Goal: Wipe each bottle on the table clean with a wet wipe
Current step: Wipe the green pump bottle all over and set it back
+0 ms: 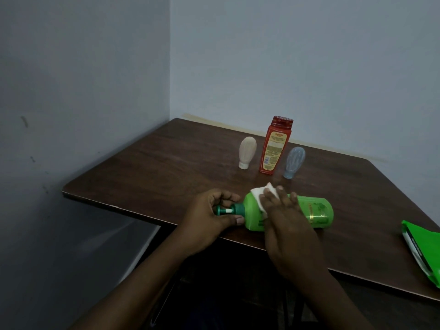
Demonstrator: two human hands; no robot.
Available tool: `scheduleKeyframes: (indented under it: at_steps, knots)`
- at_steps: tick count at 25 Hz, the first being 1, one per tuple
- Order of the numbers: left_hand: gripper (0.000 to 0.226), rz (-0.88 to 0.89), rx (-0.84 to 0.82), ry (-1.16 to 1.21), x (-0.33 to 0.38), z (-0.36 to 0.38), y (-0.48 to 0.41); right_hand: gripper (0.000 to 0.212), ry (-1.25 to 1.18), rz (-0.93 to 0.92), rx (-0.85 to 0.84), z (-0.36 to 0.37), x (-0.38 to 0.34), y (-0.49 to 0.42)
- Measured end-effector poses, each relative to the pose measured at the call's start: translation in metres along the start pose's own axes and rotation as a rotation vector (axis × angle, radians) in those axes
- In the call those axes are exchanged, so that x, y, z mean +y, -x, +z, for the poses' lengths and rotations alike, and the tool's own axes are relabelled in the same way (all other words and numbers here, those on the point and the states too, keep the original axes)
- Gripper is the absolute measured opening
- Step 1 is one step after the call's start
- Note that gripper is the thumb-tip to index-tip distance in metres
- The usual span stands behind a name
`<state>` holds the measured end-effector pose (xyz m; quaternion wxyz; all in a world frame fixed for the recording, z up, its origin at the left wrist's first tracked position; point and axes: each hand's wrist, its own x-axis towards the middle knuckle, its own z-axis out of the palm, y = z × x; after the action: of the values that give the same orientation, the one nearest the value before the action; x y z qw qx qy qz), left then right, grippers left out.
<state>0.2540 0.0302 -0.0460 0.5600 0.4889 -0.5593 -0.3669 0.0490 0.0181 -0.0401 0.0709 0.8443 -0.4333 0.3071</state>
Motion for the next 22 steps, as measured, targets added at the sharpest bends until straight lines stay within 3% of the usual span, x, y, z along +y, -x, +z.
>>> scheduleKeyframes:
  at_steps: [2, 4, 9, 14, 22]
  knots:
    - [0.042, 0.000, 0.004, -0.003, -0.002, 0.000, -0.001, 0.051, 0.013, 0.129, 0.049, -0.004, 0.009, -0.008]
    - [0.041, 0.008, 0.005, -0.002, -0.004, -0.001, -0.001, 0.052, 0.007, 0.143, 0.053, -0.005, 0.000, -0.016]
    - [0.038, 0.025, -0.007, 0.027, -0.003, 0.000, 0.001, 0.052, -0.031, -0.162, -0.068, -0.002, -0.014, -0.010]
    - [0.035, 0.023, 0.012, 0.024, -0.002, 0.001, 0.001, 0.048, -0.037, 0.075, 0.011, -0.006, 0.000, -0.031]
    - [0.030, 0.014, 0.054, 0.013, -0.004, 0.008, 0.007, 0.054, 0.066, -0.171, 0.003, 0.007, -0.011, 0.034]
